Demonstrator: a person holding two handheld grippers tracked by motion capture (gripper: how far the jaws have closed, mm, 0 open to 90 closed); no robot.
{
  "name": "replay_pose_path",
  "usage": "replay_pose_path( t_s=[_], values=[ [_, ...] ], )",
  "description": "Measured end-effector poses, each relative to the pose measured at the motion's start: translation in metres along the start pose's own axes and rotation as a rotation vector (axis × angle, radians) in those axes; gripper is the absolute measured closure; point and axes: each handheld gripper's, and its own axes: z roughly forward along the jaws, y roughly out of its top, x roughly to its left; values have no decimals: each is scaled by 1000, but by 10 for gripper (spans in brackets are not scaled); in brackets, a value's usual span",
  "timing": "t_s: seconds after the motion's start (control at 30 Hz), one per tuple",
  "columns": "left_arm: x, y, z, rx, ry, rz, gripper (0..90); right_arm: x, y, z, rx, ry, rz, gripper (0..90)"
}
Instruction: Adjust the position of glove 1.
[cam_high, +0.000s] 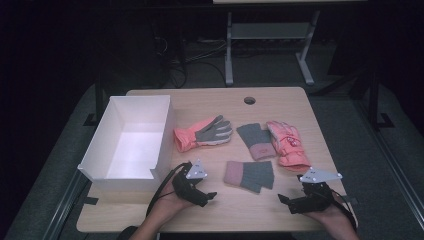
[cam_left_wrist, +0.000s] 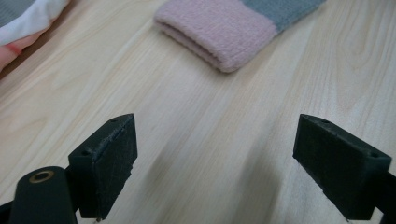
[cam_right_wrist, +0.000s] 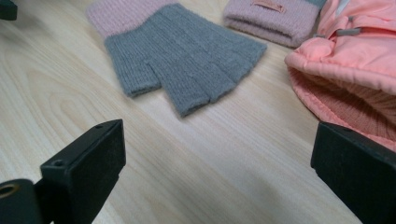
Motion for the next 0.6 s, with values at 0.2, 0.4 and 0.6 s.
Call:
replay_pose_path(
  t_s=[0.2,0.4,0.6],
  values=[
    [5,-4,-4,4,-20,-48,136,2,2,0,-5,19,9,31],
    [3,-1,-7,-8,-20,-41,139,4,10,2,-12,37,16,71],
    [0,1,-6,-1,-37,-29,139,8,22,6,-24,43,3,244]
  ],
)
